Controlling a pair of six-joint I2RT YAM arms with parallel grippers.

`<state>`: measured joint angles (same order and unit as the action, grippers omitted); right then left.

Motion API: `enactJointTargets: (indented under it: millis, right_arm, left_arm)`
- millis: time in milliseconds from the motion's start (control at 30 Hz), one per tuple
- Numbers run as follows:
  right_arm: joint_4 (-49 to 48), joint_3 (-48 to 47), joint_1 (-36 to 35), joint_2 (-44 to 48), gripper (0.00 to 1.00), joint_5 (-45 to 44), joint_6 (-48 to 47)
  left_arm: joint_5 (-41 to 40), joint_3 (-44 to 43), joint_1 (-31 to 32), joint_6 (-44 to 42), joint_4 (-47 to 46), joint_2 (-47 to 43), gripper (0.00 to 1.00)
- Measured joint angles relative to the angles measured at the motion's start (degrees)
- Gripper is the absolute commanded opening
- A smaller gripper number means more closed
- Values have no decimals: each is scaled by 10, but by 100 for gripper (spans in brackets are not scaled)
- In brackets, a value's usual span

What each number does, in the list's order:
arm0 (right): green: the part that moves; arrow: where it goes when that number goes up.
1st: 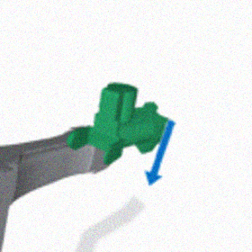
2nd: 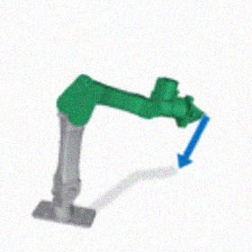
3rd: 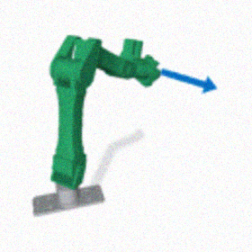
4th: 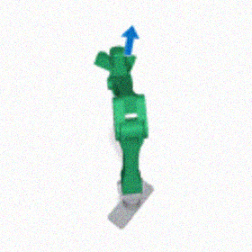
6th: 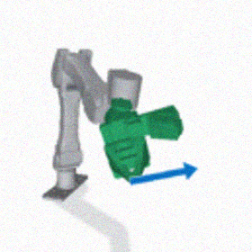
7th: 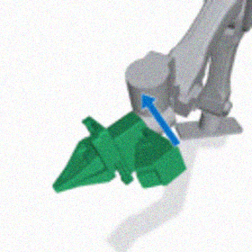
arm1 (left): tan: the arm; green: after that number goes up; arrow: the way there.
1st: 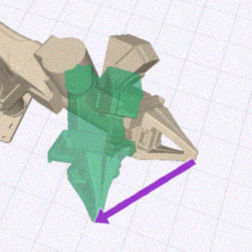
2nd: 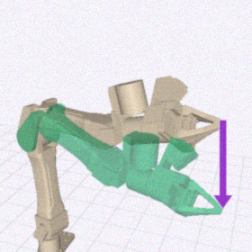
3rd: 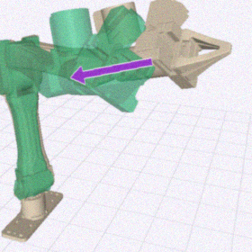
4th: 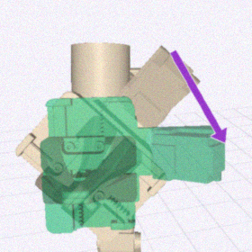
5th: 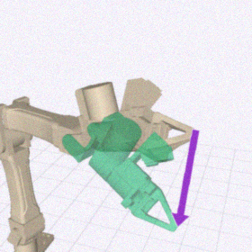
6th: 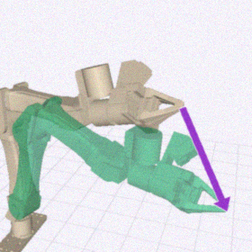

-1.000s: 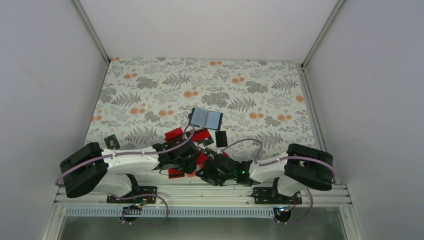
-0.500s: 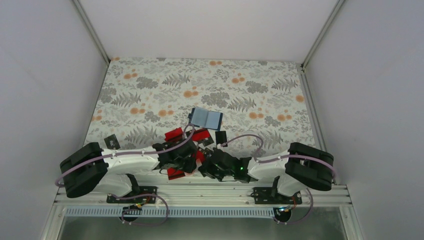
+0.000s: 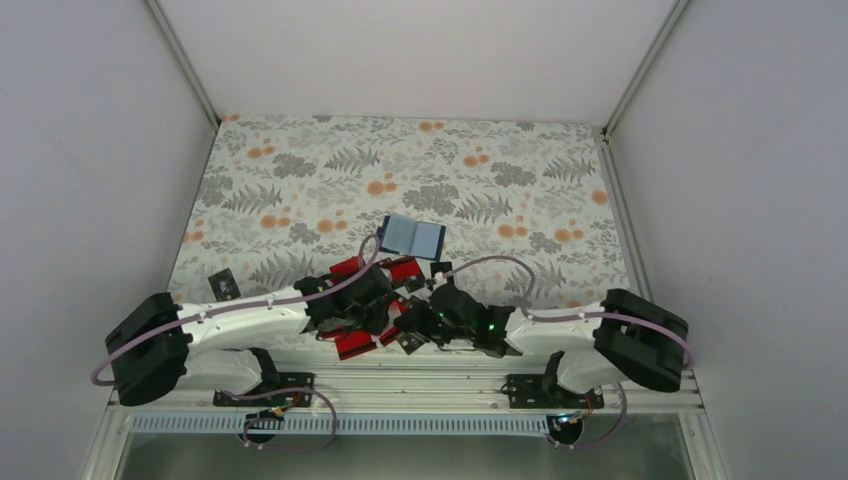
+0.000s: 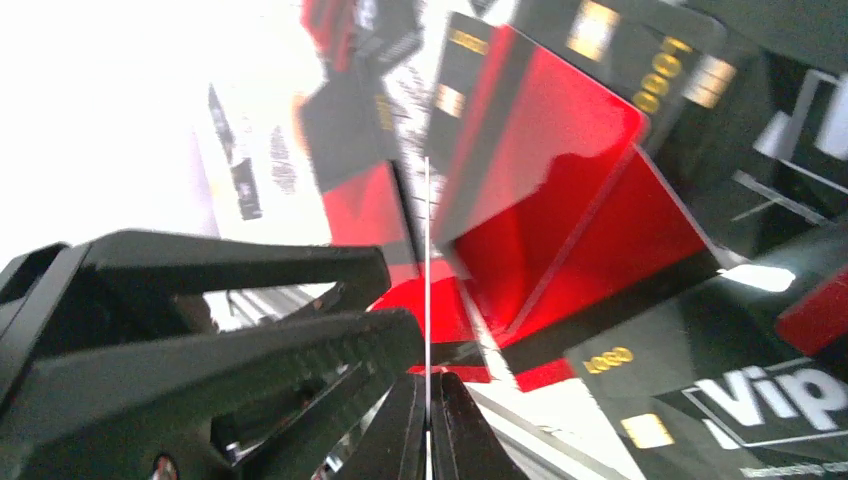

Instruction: Put the credit cards into the card holder

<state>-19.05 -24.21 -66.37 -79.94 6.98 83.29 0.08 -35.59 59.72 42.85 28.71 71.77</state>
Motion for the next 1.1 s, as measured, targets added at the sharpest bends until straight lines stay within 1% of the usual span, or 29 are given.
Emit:
enactJointTargets:
  millis: [133, 267, 333, 400, 500, 567, 667, 767, 933, 1100]
  right_arm:
    - [18, -6, 22, 54, 4, 9, -46]
    - [42, -6, 62, 106, 4, 28, -103]
    - [56, -7, 92, 128, 4, 46, -137]
    - [79, -12, 135, 147, 4, 73, -182]
    - [114, -35, 209, 159, 4, 122, -262]
    - [129, -54, 258, 157, 4, 161, -318]
    - [132, -78, 333, 142, 4, 245, -402]
    - [130, -97, 382, 107, 4, 334, -461]
    - [142, -125, 406, 68, 4, 449, -542]
    - [156, -171, 412, 65, 4, 539, -605]
  left_arm:
    - [-19, -41, -31, -21, 37, -29, 32]
    - [-30, -98, -71, -62, 73, -54, 35]
    - [-31, -140, -88, -91, 88, -62, 38]
    - [-28, -163, -106, -112, 92, -67, 42]
    - [-14, -189, -138, -154, 91, -80, 43]
    - [11, -196, -172, -183, 85, -85, 43]
    - [69, -197, -223, -222, 66, -85, 44]
    - [151, -196, -266, -254, 42, -85, 44]
    - [286, -196, -316, -296, -2, -82, 44]
    - [387, -196, -343, -329, -29, -47, 44]
